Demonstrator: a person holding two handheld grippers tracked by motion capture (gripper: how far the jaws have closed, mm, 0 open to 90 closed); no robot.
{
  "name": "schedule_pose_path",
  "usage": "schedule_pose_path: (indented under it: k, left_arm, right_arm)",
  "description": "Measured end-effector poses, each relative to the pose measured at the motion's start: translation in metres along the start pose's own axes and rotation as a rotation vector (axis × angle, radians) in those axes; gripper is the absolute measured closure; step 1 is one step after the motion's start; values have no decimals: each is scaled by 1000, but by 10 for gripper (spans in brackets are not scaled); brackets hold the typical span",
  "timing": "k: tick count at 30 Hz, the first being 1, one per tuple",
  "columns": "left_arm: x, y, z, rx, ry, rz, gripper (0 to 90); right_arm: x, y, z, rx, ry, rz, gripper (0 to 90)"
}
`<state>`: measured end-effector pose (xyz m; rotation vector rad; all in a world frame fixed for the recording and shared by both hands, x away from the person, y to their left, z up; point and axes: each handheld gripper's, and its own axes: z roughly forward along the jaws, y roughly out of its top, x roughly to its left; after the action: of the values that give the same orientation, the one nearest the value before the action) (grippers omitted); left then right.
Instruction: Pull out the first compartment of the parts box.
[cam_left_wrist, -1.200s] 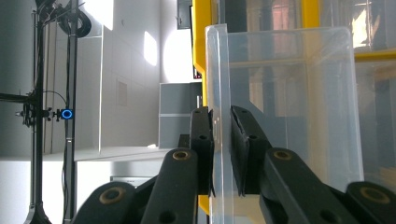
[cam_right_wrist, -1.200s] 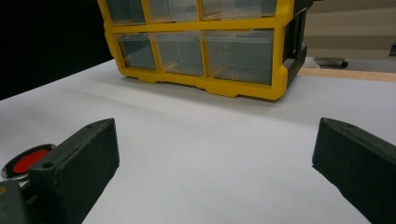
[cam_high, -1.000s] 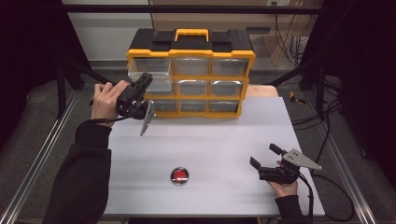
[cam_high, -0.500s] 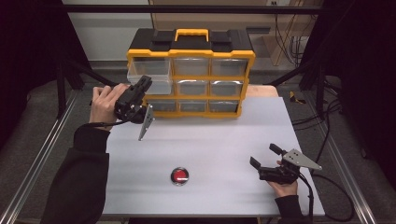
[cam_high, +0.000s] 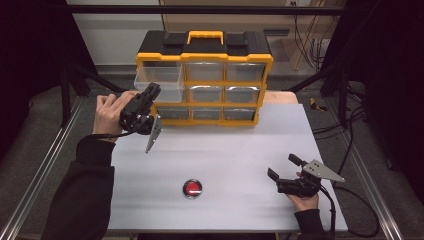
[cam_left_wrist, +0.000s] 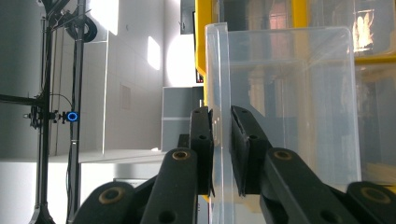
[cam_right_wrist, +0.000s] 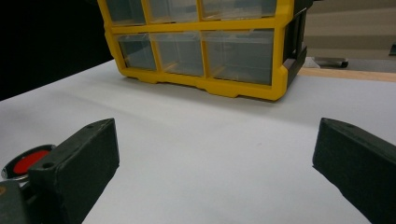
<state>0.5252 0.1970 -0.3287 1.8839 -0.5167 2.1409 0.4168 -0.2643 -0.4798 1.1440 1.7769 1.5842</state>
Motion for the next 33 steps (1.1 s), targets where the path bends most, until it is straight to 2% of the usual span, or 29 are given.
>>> schedule_pose_path:
  k: [5,17,22,24,26,30,33]
  left_arm:
    - [0,1,-1,6,-4,-15,789]
    - [1,3,-1,9,-11,-18,786]
    - [7,5,-1,17,-59,-47,740]
    - [9,6,-1,21,-89,-84,700]
    - [12,7,-2,29,-107,-137,667]
    - [18,9,-3,46,-153,-264,615]
    - [21,9,-5,62,-166,-350,567]
  right_arm:
    - [0,0,0,0,-1,-2,10]
    - [0,0,0,-2,2,3,10]
    - [0,0,0,-1,1,1,10]
    - [0,0,0,-2,0,-2,10]
    - [0,0,0,-2,0,-2,10]
    - [0,0,0,-2,0,-1,10]
    - [0,0,0,-2,0,-1,10]
